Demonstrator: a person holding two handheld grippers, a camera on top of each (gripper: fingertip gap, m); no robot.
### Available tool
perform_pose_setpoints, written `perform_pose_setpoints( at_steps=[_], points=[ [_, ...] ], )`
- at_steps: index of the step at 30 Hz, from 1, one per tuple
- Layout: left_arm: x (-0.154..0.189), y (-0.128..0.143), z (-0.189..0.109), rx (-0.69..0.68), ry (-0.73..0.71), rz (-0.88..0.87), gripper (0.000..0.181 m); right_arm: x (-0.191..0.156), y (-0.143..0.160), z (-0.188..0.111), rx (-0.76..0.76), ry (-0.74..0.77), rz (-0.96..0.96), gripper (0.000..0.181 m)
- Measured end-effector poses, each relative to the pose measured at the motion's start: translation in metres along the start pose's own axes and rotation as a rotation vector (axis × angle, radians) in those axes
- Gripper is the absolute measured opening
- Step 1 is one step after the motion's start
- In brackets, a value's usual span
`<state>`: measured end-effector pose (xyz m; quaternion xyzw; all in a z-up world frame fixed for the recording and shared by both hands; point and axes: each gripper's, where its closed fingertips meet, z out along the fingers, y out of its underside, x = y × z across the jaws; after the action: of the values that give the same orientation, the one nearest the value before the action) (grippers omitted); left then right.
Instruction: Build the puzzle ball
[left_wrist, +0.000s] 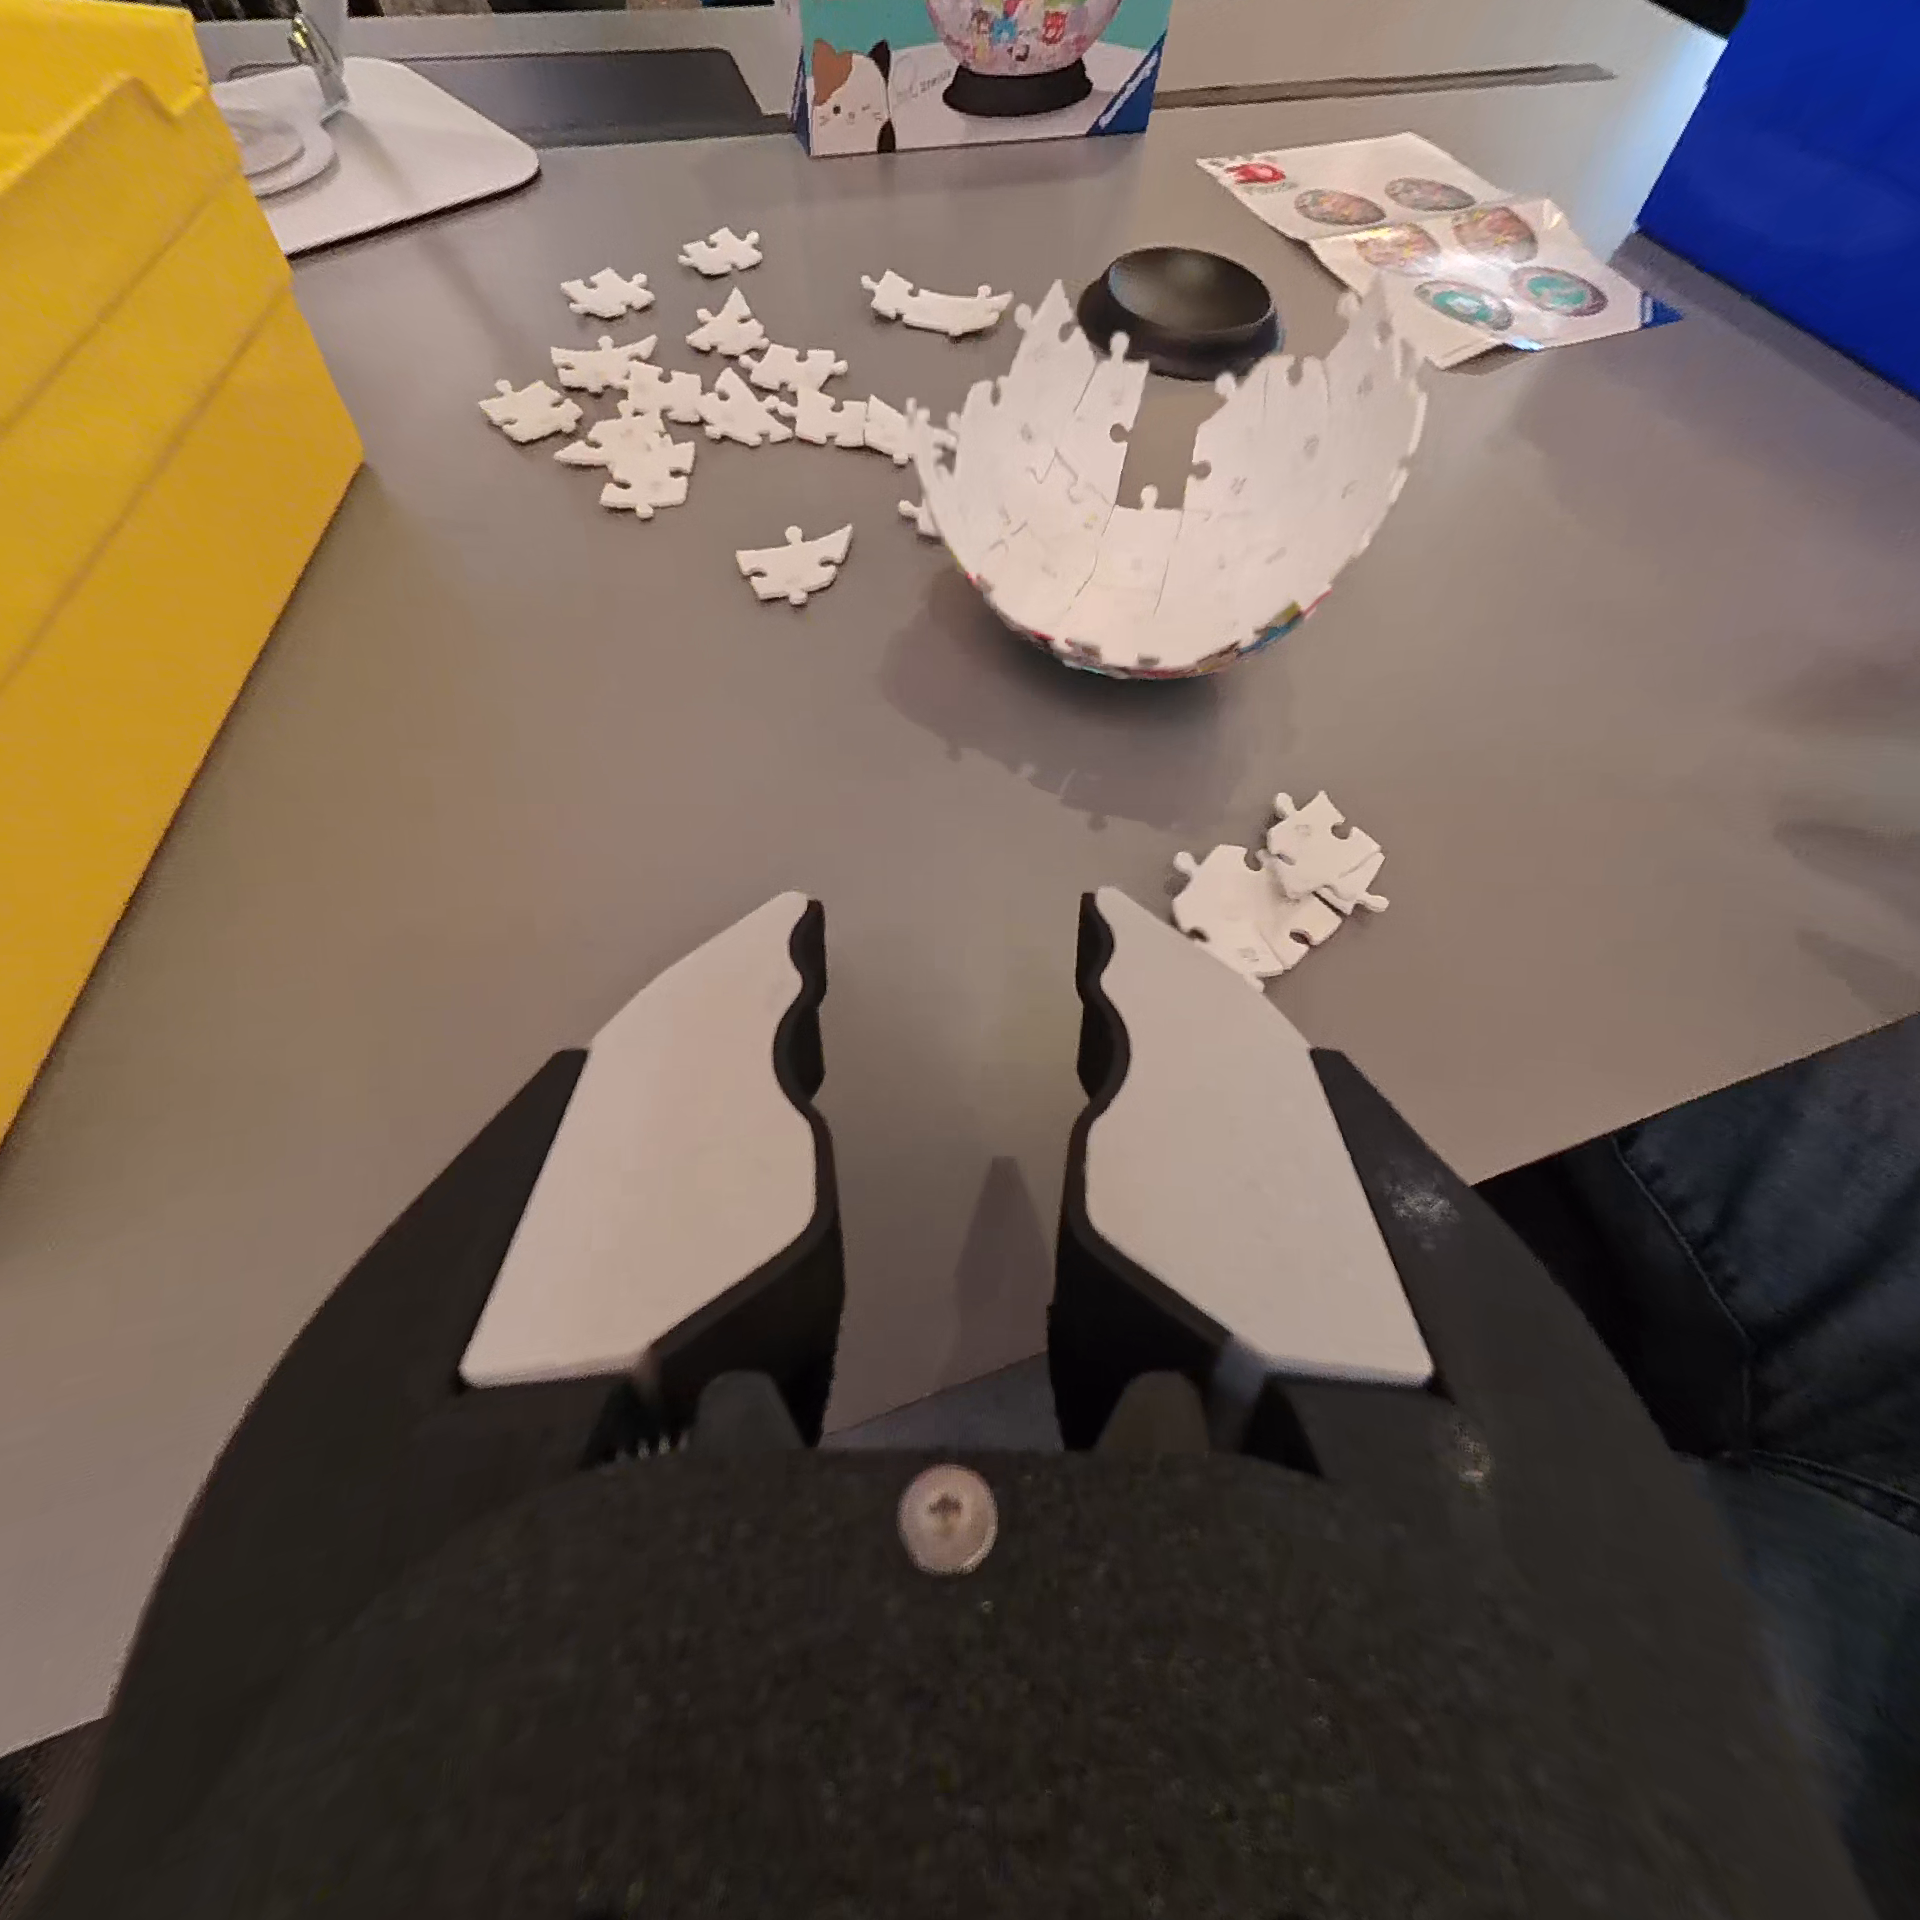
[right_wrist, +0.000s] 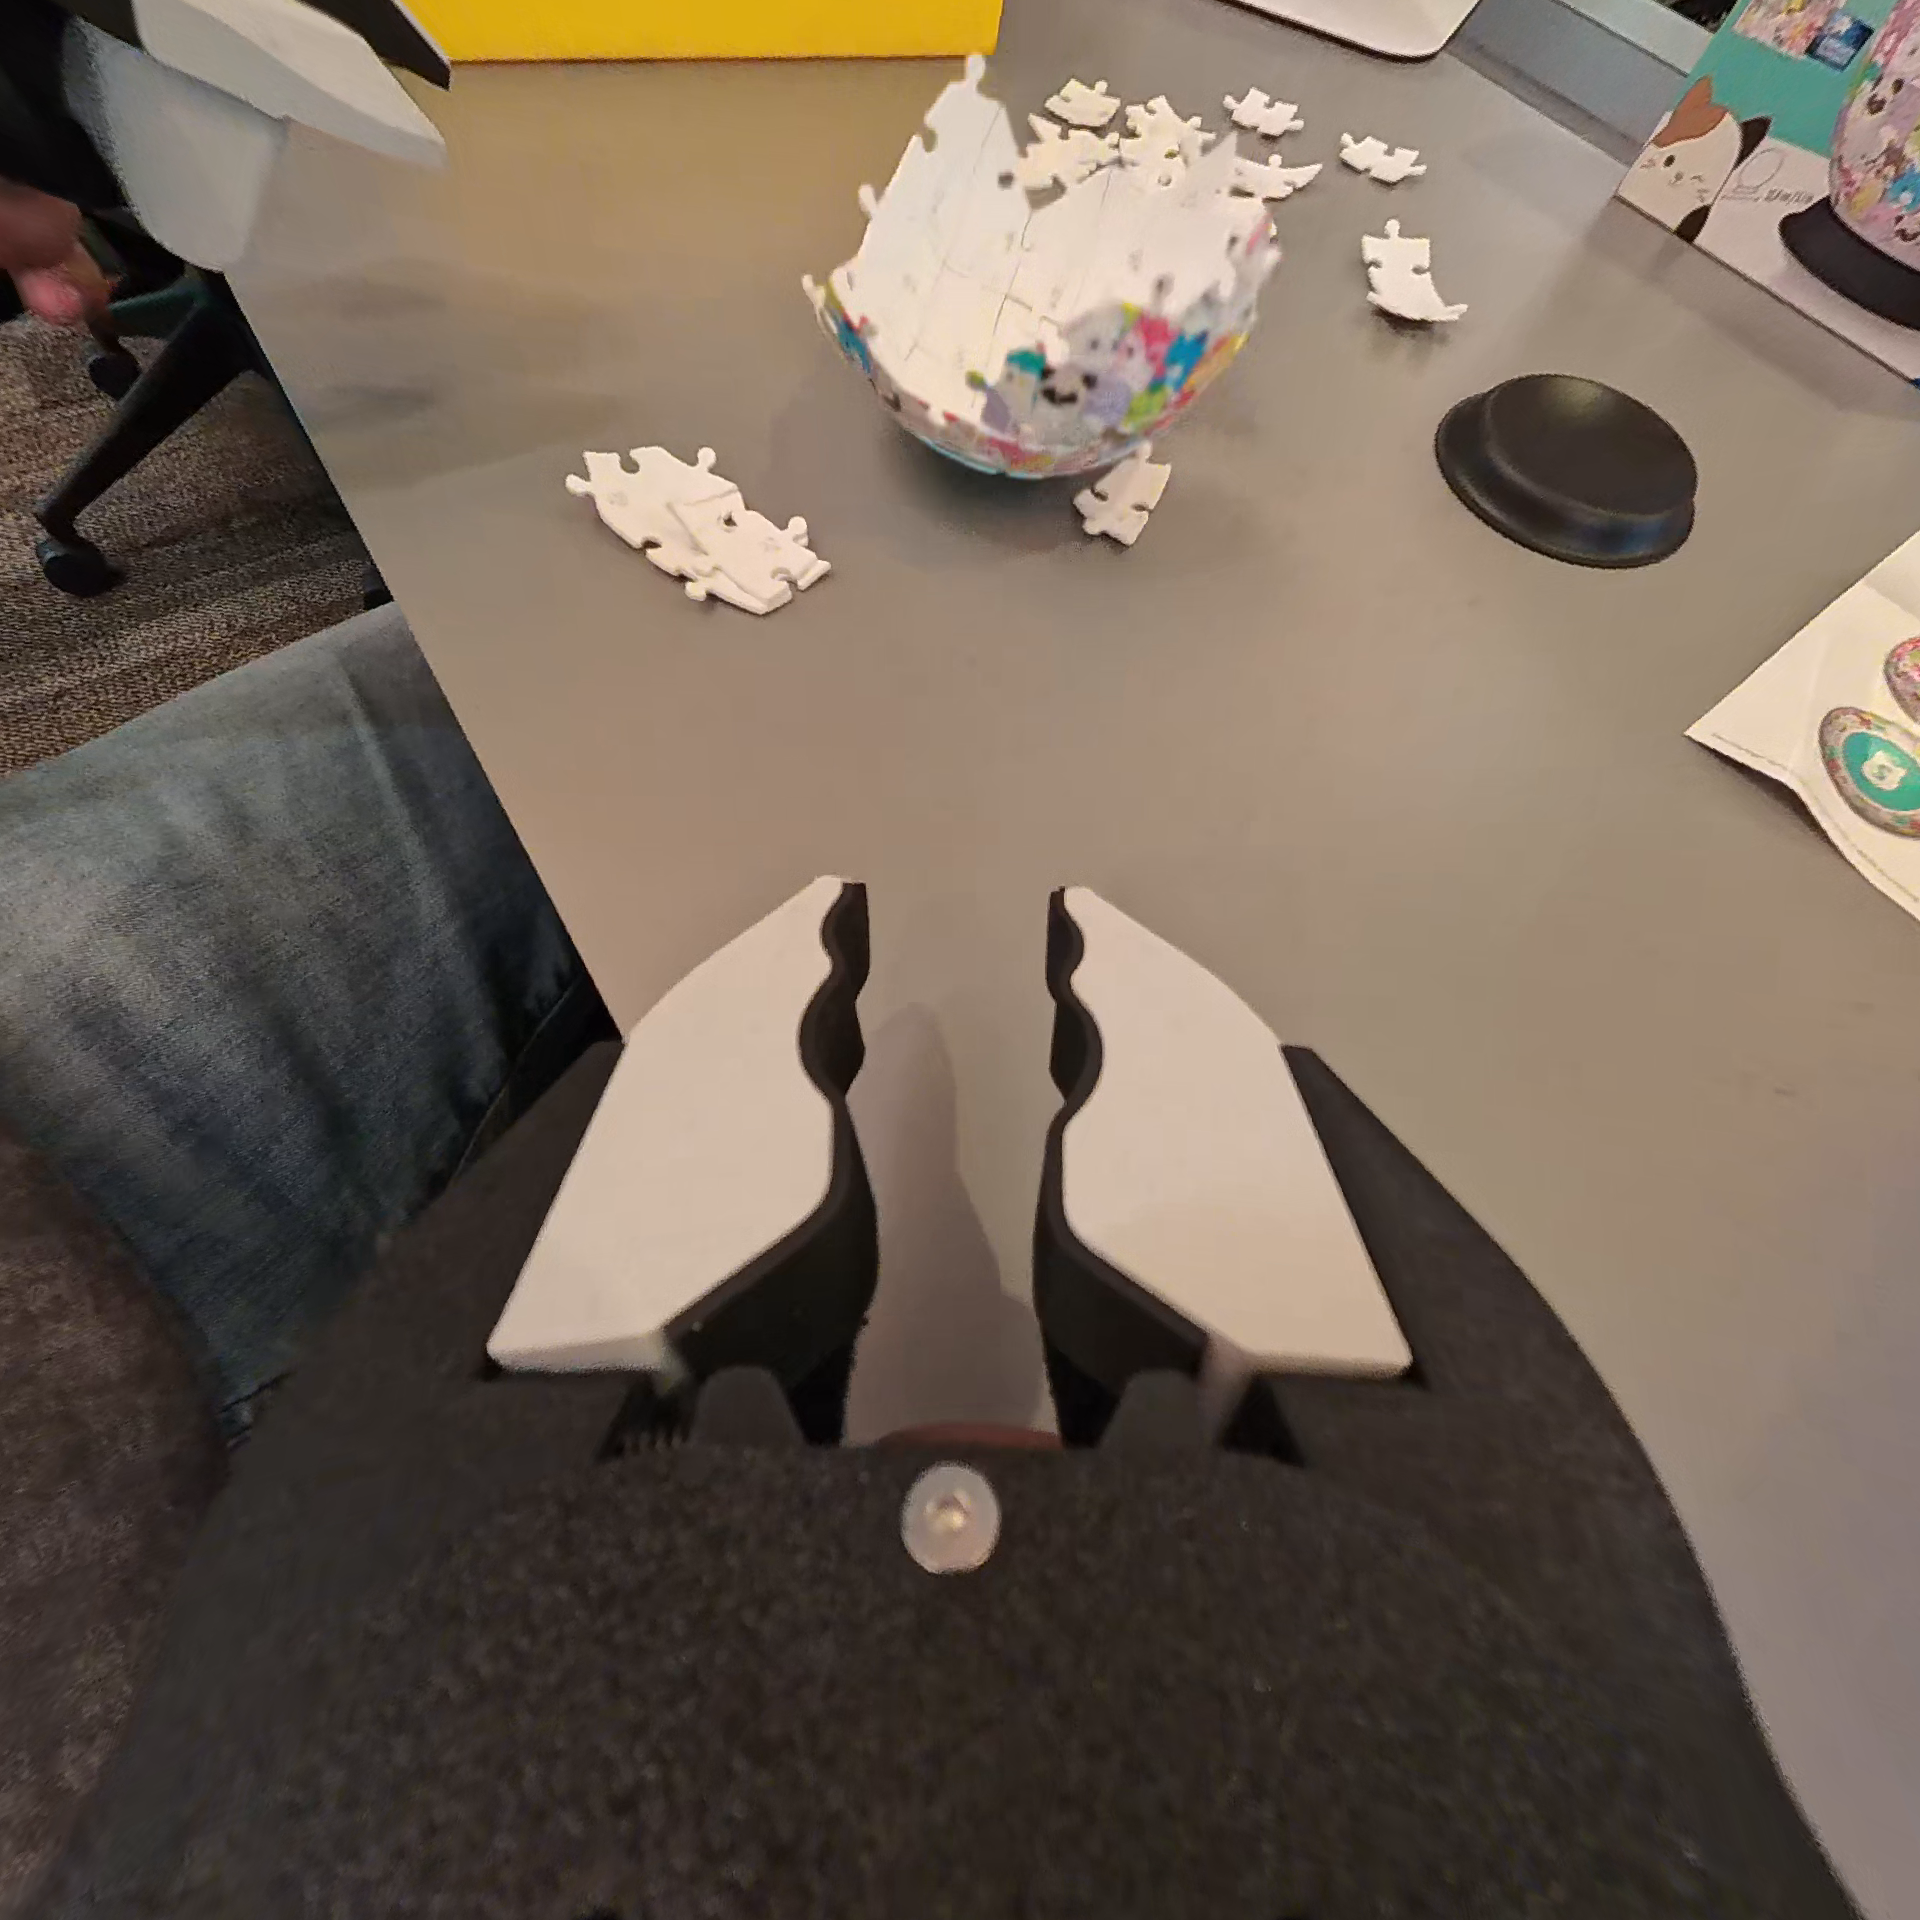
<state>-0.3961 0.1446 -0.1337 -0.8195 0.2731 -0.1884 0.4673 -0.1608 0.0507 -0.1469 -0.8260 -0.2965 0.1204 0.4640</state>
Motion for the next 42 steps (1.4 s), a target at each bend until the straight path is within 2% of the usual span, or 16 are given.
perform_pose_setpoints(
  at_steps=[5,12,18,22,24,28,30,34,37,42],
  points=[
    [0.001,0.001,-0.002,-0.020,-0.025,0.030,0.045,0.003,0.001,-0.003,0.002,0.007,0.001,0.032],
    [0.007,0.002,-0.002,-0.042,-0.028,0.052,0.055,-0.001,-0.006,-0.008,0.041,-0.014,0.030,0.032],
    [-0.013,-0.013,-0.003,0.003,-0.042,-0.015,0.057,-0.001,-0.001,0.008,-0.009,-0.046,0.017,0.033],
    [-0.022,-0.016,-0.004,0.018,0.030,-0.081,0.050,-0.011,0.001,0.025,-0.051,-0.111,-0.026,0.034],
    [-0.013,-0.014,0.002,-0.002,0.116,-0.086,0.049,-0.021,0.001,0.037,-0.078,-0.185,-0.033,0.035],
    [0.026,-0.016,0.012,-0.036,0.333,-0.066,0.049,-0.038,-0.011,0.060,-0.119,-0.330,-0.083,0.035],
    [0.043,-0.014,0.018,-0.060,0.384,-0.026,0.049,-0.041,-0.019,0.070,-0.139,-0.364,-0.133,0.036],
    [0.062,0.004,0.035,-0.180,0.371,0.118,0.048,-0.049,-0.037,0.090,-0.131,-0.431,-0.186,0.036],
    [0.068,0.008,0.041,-0.215,0.332,0.215,0.040,-0.054,-0.044,0.109,-0.157,-0.476,-0.167,0.034],
    [0.072,0.015,0.047,-0.253,0.361,0.202,0.040,-0.056,-0.040,0.133,-0.200,-0.499,-0.204,0.038]
  ],
)
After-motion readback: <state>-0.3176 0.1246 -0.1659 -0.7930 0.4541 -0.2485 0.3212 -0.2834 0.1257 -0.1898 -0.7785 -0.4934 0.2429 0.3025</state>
